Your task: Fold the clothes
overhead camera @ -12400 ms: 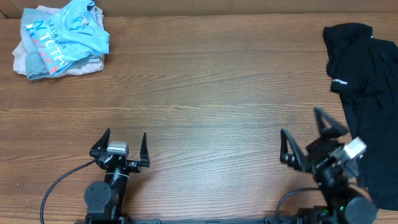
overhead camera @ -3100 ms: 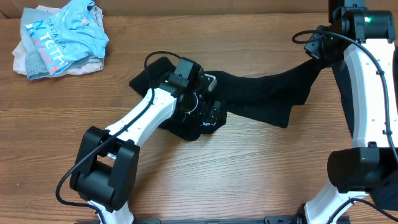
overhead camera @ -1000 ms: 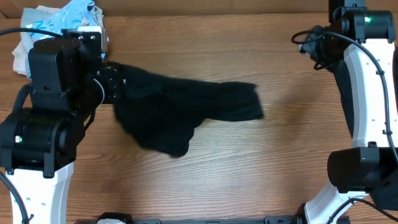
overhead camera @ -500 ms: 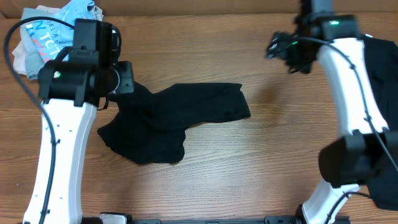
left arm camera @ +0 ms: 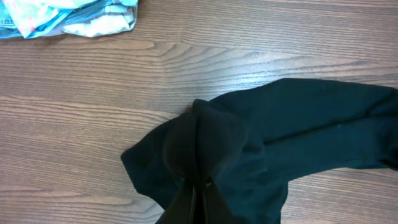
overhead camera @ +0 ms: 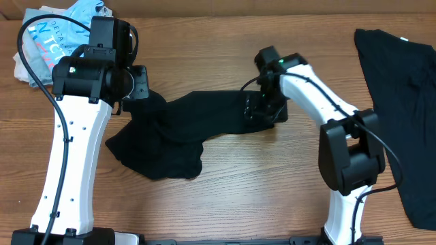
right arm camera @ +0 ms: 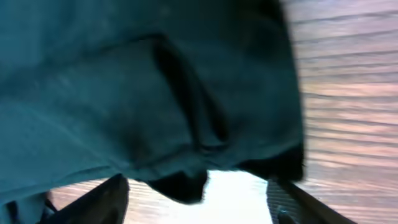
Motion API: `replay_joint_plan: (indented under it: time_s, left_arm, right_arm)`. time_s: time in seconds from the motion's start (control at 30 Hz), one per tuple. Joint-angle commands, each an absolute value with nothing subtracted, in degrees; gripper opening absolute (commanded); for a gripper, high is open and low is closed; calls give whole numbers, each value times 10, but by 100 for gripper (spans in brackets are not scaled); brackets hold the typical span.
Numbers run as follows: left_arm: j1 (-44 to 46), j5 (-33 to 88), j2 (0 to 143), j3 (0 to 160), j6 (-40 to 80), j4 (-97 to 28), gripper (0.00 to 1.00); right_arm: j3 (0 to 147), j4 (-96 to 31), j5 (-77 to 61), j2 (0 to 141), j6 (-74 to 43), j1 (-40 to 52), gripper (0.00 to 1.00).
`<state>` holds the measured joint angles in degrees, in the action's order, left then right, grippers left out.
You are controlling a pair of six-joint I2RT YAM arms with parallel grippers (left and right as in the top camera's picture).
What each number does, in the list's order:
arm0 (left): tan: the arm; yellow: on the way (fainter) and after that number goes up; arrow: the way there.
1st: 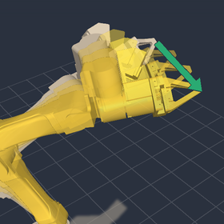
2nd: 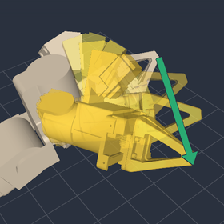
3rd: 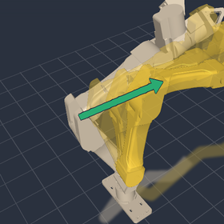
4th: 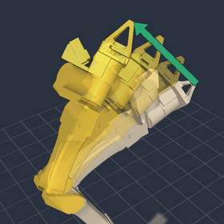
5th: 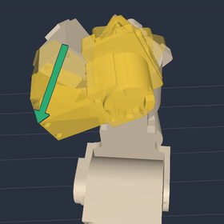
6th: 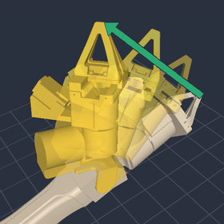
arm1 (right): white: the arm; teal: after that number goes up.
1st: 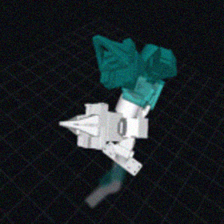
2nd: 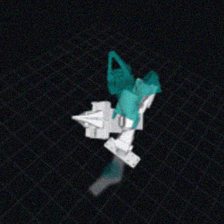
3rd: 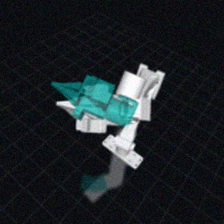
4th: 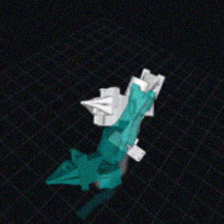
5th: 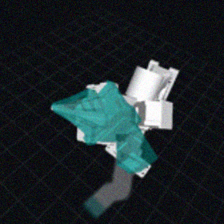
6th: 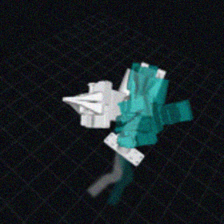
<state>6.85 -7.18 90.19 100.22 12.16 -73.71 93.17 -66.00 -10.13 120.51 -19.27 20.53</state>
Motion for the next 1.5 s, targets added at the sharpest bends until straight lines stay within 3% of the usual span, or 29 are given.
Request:
replay_joint_plan:
  time_s: [0.0, 0.37, 0.7, 1.03, 1.47]
  left_arm:
    - [67, -83, 904, 1009, 138, -733, 4]
    - [67, -84, 904, 1009, 137, -735, 4]
    - [67, -84, 904, 1009, 137, -735, 4]
    - [67, -83, 891, 1036, 127, -738, 4]
    - [69, -111, 804, 1303, 116, -825, 4]
  right_arm:
    - [931, -637, -102, 1199, -195, 218, 72]
    - [891, -592, -106, 1199, -212, 244, 63]
    - [898, -574, -81, 1199, -213, 240, 4]
    - [1018, -670, -45, 1173, -230, 213, 4]
    - [1311, -844, 21, 1007, -221, 123, 4]
